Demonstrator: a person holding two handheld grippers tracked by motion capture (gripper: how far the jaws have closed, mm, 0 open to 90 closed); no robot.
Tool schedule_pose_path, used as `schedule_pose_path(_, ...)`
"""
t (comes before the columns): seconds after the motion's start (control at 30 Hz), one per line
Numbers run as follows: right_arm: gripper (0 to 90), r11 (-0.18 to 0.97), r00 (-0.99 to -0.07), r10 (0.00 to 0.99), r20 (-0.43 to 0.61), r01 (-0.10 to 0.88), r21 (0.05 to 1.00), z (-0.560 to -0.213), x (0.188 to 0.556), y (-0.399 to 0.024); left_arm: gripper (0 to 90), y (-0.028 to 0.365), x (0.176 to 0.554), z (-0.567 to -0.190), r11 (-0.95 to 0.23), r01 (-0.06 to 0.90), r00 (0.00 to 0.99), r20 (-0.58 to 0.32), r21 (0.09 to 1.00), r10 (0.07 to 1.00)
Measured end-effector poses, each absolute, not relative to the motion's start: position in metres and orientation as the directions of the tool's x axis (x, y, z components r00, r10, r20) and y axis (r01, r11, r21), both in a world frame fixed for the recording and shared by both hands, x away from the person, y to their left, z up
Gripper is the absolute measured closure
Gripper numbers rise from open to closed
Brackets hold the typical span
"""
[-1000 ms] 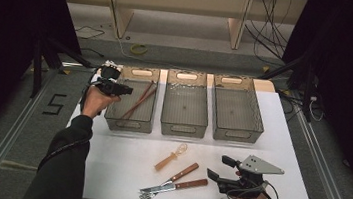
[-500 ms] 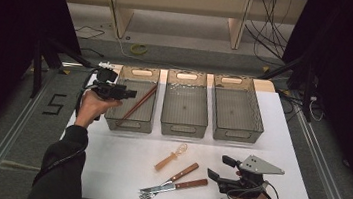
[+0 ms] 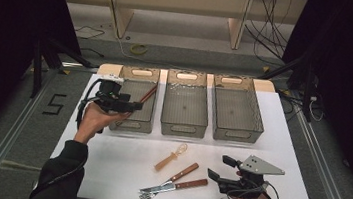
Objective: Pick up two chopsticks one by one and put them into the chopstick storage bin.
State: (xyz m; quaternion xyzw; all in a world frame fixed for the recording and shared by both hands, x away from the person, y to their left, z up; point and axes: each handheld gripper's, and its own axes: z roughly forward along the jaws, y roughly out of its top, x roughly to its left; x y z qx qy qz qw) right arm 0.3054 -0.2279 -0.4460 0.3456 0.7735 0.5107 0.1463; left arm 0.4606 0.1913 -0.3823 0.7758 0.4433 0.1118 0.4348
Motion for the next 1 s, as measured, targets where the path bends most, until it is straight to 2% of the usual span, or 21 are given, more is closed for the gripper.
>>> schedule_pose_path(0.43,29.1,0.244,-0.719,0.684,0.122,0.383,0.891,-0.446,0.305,-0.228,22.1,0.163,0.437,-0.390,-0.319,0.580,0.641,-0.177,0.750,0.747)
schedule_pose_path(1.0,29.1,0.245,-0.719,0.685,0.123,0.386,0.889,-0.447,0.305,-0.227,20.0,0.139,0.418,-0.409,-0.385,0.587,0.671,-0.162,0.712,0.724)
